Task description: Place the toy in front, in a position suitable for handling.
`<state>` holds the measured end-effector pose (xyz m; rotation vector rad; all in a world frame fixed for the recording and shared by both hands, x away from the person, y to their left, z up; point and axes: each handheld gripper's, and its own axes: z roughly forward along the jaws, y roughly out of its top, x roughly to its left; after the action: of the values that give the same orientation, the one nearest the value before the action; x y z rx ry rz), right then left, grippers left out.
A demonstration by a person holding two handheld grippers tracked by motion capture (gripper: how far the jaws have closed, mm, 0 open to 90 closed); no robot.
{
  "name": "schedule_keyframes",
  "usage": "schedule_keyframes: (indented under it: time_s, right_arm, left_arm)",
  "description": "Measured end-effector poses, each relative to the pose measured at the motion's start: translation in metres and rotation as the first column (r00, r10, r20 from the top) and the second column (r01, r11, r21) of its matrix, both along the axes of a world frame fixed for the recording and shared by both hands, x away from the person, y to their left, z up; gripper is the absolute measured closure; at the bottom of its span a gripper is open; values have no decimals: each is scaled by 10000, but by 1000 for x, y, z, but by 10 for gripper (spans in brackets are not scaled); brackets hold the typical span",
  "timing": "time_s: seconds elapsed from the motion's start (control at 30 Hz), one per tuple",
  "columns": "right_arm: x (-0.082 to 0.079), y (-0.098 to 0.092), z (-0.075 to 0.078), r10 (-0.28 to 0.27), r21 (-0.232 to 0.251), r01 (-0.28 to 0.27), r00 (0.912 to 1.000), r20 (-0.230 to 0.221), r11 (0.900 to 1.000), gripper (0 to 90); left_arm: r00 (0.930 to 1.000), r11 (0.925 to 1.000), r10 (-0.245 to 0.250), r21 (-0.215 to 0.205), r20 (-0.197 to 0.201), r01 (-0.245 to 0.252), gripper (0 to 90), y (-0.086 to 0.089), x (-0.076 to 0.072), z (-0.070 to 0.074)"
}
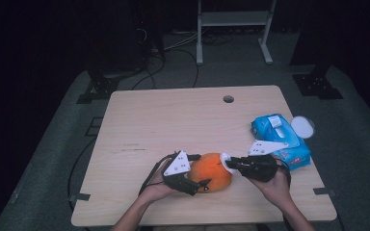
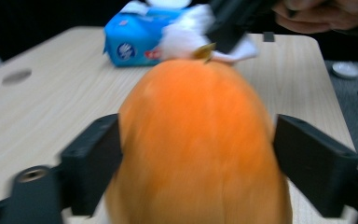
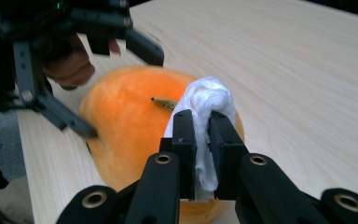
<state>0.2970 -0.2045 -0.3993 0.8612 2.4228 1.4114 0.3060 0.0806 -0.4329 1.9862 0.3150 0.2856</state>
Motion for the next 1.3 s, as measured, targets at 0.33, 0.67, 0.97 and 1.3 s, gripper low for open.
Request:
schedule_keyframes:
  time_s: [0.33,0.67,0.97,1.3]
  right_arm:
    - [-6,8,8,658,682,-646,9977,-156,9956,813]
    - [1,-10,1,137,281,-124,9988,-469,9995,815]
    - [-14,23,18,1024,151,-1029,9942,319,9946,815]
    - [-10,15,16,366,-597,-332,9976,584,9977,815]
  left_arm:
    - [9948,9970,-694,384,752,667,337,-2,-5,-3]
    - [9987,10000,-64,-53,-500,61,221,3,2,-6]
    - [9946,9977,-536,468,893,496,339,-8,-9,2]
    - [9995,9995,117,293,307,-126,316,-7,-3,-1]
